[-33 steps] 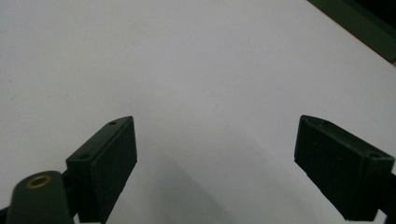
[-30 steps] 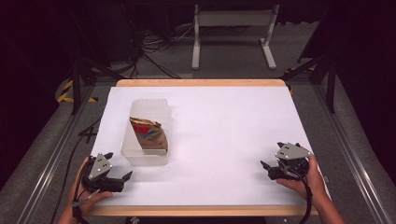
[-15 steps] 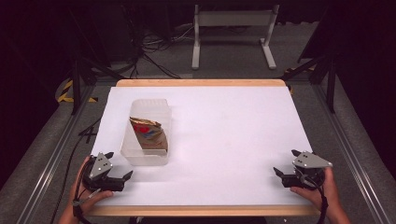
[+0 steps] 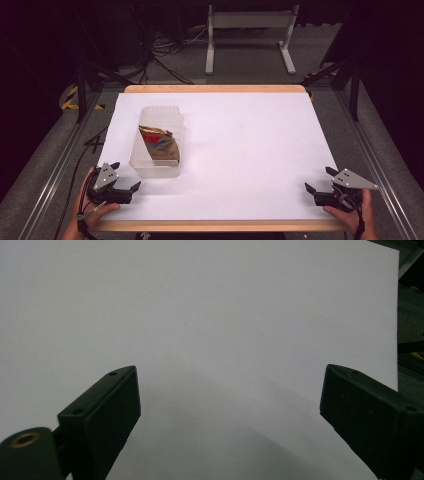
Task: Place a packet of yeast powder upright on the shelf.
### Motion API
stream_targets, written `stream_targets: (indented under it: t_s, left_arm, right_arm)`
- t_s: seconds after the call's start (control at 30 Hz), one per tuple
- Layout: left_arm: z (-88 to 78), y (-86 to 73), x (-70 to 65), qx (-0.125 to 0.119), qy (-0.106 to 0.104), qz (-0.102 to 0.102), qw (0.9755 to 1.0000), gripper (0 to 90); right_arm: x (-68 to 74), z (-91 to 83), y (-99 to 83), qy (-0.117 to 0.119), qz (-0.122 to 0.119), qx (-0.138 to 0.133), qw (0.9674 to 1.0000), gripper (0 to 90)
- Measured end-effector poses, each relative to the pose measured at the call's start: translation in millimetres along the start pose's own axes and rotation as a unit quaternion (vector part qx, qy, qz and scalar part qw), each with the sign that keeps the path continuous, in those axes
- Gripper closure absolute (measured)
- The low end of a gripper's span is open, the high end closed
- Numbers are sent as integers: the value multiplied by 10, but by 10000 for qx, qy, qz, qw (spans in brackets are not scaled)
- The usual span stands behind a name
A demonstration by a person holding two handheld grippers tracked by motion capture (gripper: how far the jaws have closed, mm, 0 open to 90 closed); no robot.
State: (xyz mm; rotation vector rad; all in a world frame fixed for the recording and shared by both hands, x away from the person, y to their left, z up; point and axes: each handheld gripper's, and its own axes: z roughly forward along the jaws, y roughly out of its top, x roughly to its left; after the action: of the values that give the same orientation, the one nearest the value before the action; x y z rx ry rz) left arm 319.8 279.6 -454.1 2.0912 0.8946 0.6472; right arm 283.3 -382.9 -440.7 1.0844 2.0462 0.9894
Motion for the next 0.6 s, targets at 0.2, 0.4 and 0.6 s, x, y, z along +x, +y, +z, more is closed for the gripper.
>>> stream_targets:
  t_s: [0.2,0.4,0.6]
  left_arm:
    - [8,31,-21,-13,-5,52,10000,42]
    - [15,39,-26,-63,-39,72,9999,42]
    - [31,45,-25,-49,-67,103,9999,42]
  right_arm:
    - [8,-26,6,-37,-23,-37,10000,100]
    - [20,-64,14,-128,-68,-72,9999,101]
    - [26,-86,9,-171,-55,-43,9998,101]
